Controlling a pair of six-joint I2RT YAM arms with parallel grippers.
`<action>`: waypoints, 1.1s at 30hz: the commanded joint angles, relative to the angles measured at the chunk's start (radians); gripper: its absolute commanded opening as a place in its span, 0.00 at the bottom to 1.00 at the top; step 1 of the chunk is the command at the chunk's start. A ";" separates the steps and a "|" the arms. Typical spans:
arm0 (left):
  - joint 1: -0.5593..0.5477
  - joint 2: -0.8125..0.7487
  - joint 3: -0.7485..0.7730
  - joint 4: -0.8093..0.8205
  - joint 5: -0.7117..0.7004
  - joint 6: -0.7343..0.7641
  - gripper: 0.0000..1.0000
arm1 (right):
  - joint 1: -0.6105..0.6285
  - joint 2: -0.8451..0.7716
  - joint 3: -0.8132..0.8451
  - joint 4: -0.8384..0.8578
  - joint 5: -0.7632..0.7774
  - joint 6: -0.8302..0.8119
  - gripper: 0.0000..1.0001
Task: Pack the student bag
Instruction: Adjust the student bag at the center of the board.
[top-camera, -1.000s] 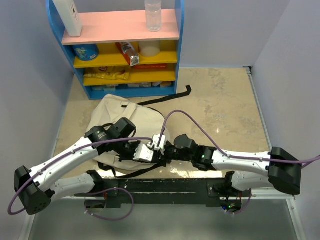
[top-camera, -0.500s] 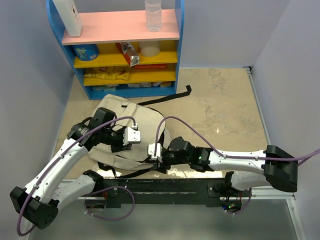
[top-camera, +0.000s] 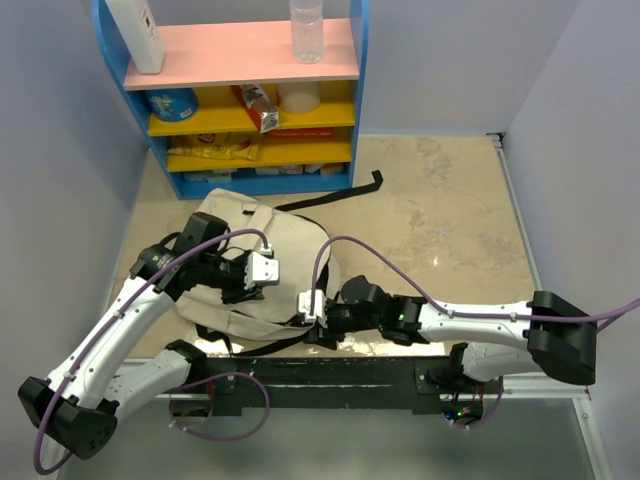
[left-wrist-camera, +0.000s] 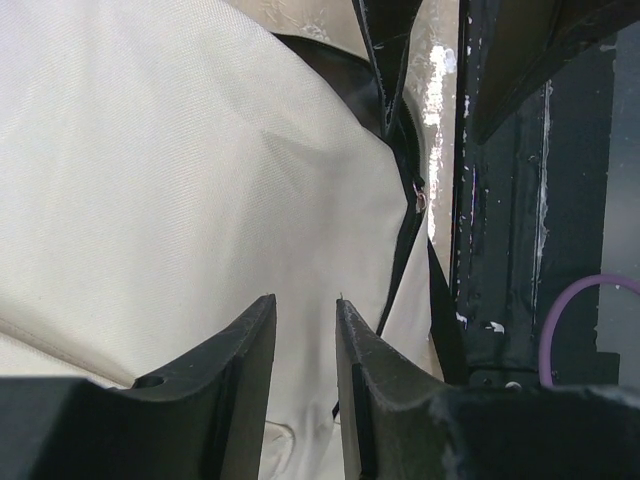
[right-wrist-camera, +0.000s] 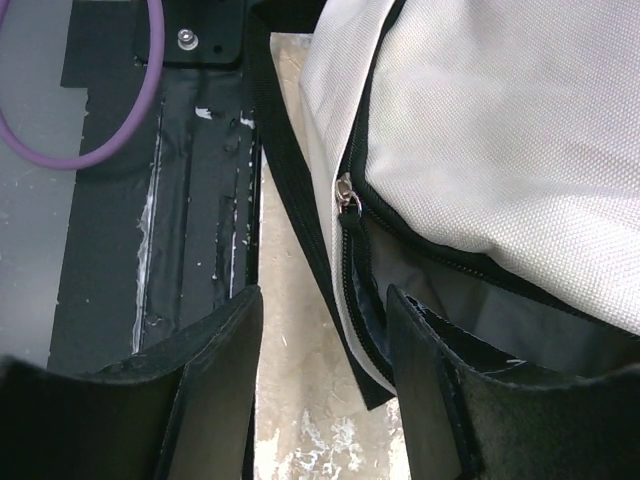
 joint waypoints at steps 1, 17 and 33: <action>0.005 -0.022 0.016 -0.021 0.035 0.004 0.35 | -0.017 -0.023 0.019 0.040 -0.002 -0.016 0.55; 0.005 -0.050 -0.009 -0.053 0.052 0.041 0.35 | -0.160 0.059 0.128 -0.018 -0.187 -0.026 0.48; 0.005 -0.054 -0.024 -0.039 0.048 0.044 0.35 | -0.161 0.043 0.101 -0.018 -0.287 -0.005 0.46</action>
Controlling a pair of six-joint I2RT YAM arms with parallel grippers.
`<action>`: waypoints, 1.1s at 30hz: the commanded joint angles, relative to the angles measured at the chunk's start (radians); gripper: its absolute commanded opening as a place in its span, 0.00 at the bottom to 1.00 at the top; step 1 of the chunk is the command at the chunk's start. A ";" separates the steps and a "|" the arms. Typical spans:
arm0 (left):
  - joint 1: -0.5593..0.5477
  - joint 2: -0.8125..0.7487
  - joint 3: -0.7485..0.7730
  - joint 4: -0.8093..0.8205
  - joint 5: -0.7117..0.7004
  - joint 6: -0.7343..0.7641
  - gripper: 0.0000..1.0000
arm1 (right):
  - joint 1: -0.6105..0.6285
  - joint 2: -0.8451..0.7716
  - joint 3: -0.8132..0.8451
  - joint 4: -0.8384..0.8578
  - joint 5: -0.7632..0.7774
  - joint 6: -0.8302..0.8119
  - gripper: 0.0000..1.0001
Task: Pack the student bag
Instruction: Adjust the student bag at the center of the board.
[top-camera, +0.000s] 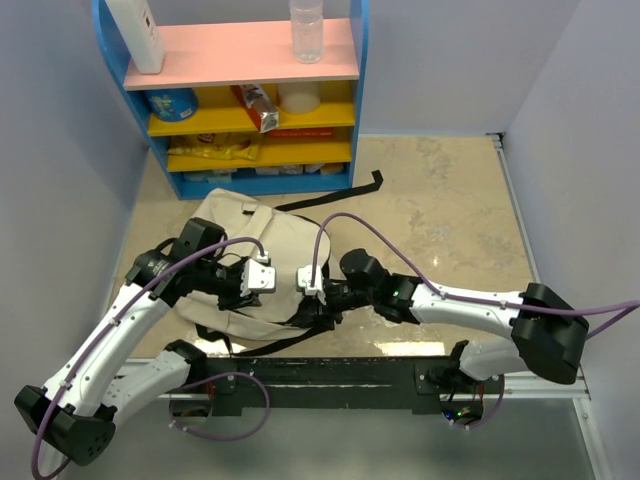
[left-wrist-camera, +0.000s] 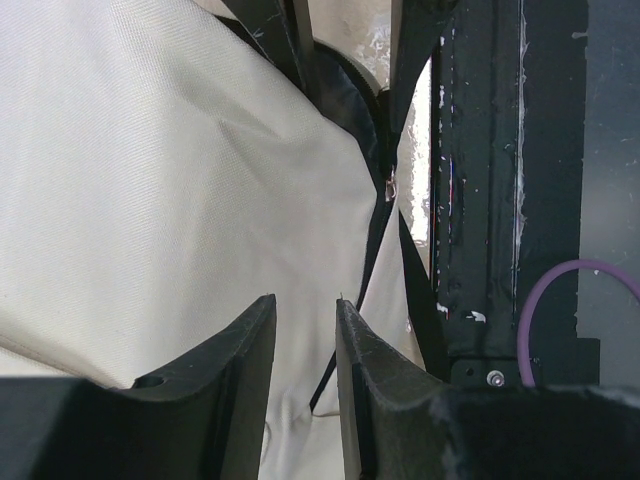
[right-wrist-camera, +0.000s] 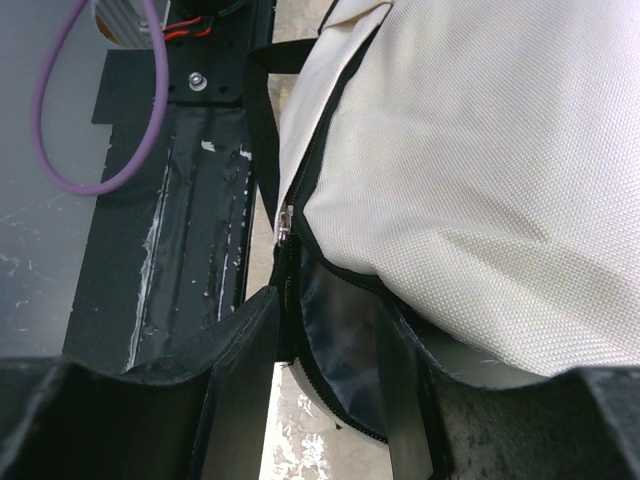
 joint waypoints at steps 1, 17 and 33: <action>0.005 -0.009 -0.006 0.010 0.029 0.016 0.35 | 0.000 -0.049 -0.010 0.027 -0.037 0.012 0.46; 0.003 -0.006 0.000 0.010 0.006 0.041 0.36 | 0.046 -0.003 -0.010 0.037 -0.079 0.094 0.43; 0.003 -0.006 0.022 -0.004 0.004 0.051 0.36 | 0.135 0.020 -0.010 0.048 0.173 0.119 0.26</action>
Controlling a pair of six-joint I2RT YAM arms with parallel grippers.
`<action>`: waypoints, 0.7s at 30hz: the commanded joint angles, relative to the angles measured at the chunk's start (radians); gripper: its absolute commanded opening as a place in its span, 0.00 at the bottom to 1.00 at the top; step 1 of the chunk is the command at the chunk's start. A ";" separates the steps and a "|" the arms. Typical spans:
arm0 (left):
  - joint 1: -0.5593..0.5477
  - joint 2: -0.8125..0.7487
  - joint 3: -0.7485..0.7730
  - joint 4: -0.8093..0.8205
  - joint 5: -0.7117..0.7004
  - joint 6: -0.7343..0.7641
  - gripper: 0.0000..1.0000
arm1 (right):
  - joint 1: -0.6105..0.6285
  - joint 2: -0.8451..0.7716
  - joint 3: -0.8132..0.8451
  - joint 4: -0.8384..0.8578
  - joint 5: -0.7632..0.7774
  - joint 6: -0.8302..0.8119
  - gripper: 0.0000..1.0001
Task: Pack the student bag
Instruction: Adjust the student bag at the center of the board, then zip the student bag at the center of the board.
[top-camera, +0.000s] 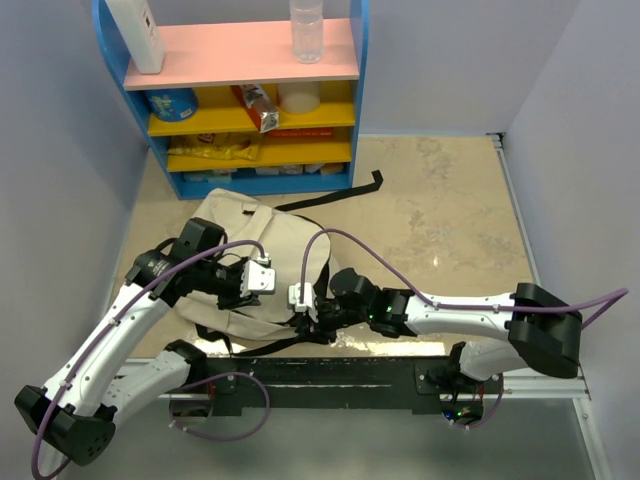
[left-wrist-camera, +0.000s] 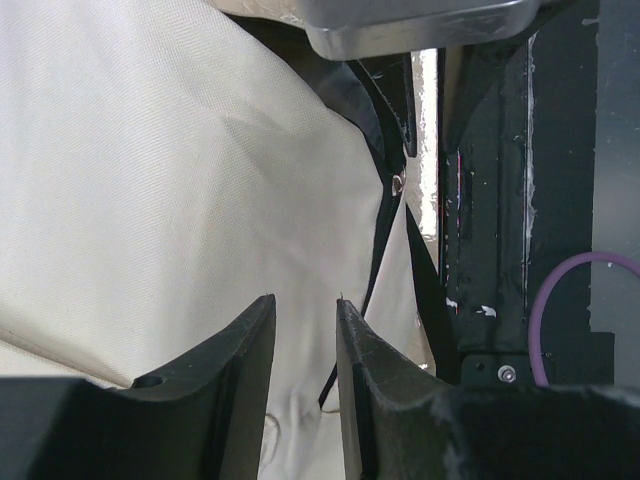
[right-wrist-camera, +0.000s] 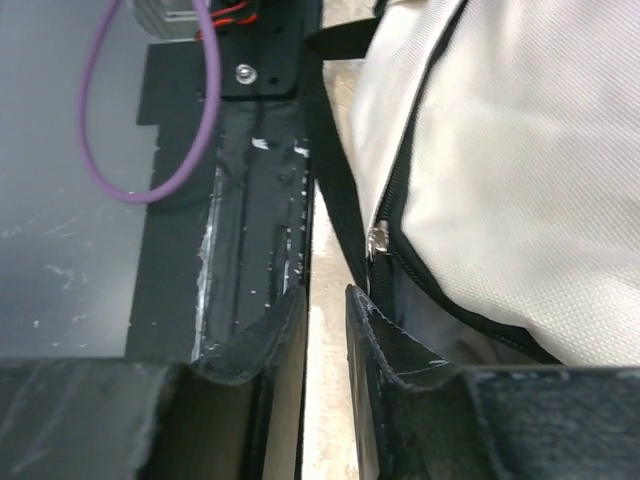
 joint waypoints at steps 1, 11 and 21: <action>0.003 -0.007 0.022 -0.004 0.014 0.022 0.36 | -0.002 -0.002 0.016 0.005 0.110 -0.014 0.25; 0.003 -0.007 0.019 -0.012 0.016 0.030 0.35 | 0.000 -0.209 0.019 -0.089 -0.023 0.036 0.25; 0.003 -0.005 0.026 -0.020 0.017 0.035 0.35 | -0.029 -0.260 0.012 -0.138 0.117 -0.028 0.43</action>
